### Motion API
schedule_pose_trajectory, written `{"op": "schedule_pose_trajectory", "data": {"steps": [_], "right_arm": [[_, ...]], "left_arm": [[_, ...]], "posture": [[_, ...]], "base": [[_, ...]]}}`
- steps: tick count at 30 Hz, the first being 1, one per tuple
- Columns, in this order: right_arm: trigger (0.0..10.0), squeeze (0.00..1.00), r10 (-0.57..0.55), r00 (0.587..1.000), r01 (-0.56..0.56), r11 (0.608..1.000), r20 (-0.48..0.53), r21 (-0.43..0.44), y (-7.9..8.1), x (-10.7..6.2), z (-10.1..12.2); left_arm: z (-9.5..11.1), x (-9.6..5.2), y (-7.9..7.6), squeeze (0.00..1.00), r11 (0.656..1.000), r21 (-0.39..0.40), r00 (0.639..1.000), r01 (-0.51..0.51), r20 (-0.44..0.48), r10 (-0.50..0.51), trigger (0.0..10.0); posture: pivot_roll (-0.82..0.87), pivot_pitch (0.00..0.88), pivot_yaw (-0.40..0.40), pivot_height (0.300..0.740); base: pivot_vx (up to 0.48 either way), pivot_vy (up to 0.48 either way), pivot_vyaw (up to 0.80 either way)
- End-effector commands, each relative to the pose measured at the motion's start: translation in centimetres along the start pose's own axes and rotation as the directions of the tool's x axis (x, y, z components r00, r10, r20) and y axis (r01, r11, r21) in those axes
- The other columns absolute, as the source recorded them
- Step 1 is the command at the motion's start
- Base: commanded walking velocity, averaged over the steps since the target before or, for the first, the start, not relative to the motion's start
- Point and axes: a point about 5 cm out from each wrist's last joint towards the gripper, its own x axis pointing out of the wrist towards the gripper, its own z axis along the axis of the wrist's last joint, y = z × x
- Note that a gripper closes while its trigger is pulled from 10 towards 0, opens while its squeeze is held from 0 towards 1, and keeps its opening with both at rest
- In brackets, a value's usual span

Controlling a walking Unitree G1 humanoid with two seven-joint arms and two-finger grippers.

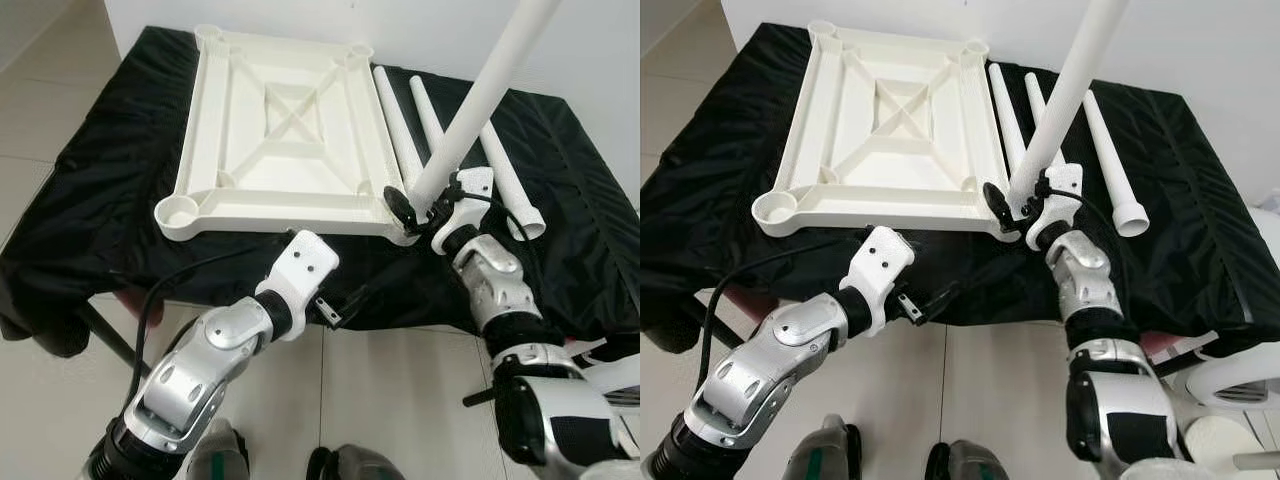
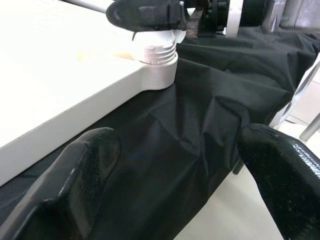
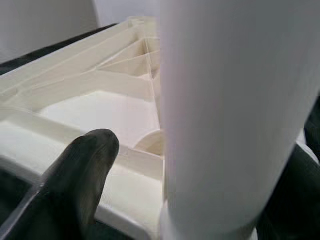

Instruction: Building children table

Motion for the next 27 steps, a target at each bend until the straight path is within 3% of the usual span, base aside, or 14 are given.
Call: {"op": "schedule_pose_trajectory", "data": {"steps": [1,11,12,13,14,20,21,27], "right_arm": [[10.0,0.00,0.053,0.998,-0.052,0.999,-0.039,0.013,0.0,-0.2,-0.7],[9.8,0.00,0.037,0.996,-0.038,0.999,-0.077,-0.010,-1.2,-0.3,-0.5],[3.5,0.00,0.038,0.996,-0.039,0.999,-0.085,-0.011,-1.4,-0.4,-0.5],[3.5,0.00,0.038,0.996,-0.039,0.999,-0.085,-0.011,-1.4,-0.4,-0.5],[0.0,0.00,0.039,0.995,-0.040,0.999,-0.090,-0.008,-1.6,-0.5,-0.5],[0.0,0.00,0.048,0.994,-0.049,0.999,-0.099,0.000,-1.8,-0.7,-0.6],[10.0,0.00,0.045,0.994,-0.046,0.999,-0.104,-0.004,-1.8,-0.8,-0.7],[10.0,0.00,0.026,0.995,-0.026,1.000,-0.095,0.003,-1.9,-1.0,-0.9]], "left_arm": [[0.1,0.1,-0.3,0.00,1.000,0.001,1.000,0.031,0.004,-0.031,10.0],[0.1,0.0,-0.2,0.00,1.000,0.002,1.000,0.024,0.004,-0.024,10.0],[0.2,-0.1,-0.1,0.00,1.000,0.003,1.000,0.023,0.004,-0.023,10.0],[0.2,-0.1,-0.1,0.00,1.000,0.003,1.000,0.023,0.004,-0.023,10.0],[0.2,-0.1,-0.1,0.00,1.000,0.003,1.000,0.022,0.005,-0.022,10.0],[0.2,-0.1,-0.1,0.00,1.000,0.003,1.000,0.023,0.005,-0.023,10.0],[0.2,-0.1,-0.1,0.00,1.000,0.003,1.000,0.024,0.005,-0.024,10.0],[0.2,-0.1,-0.2,0.00,1.000,0.001,1.000,0.026,0.006,-0.026,10.0]], "posture": [[0.14,0.078,-0.121,0.740],[0.15,0.080,-0.120,0.740],[0.15,0.081,-0.119,0.740],[0.15,0.081,-0.119,0.740],[0.15,0.082,-0.118,0.740],[0.14,0.085,-0.116,0.740],[0.14,0.086,-0.116,0.740],[0.14,0.090,-0.117,0.740]], "base": [[0.000,0.000,0.00],[0.000,0.000,0.00],[0.000,0.000,0.00],[0.000,0.000,0.00],[0.000,0.000,0.00],[0.000,0.000,0.00],[0.000,0.000,0.00],[0.000,0.000,0.00]]}}
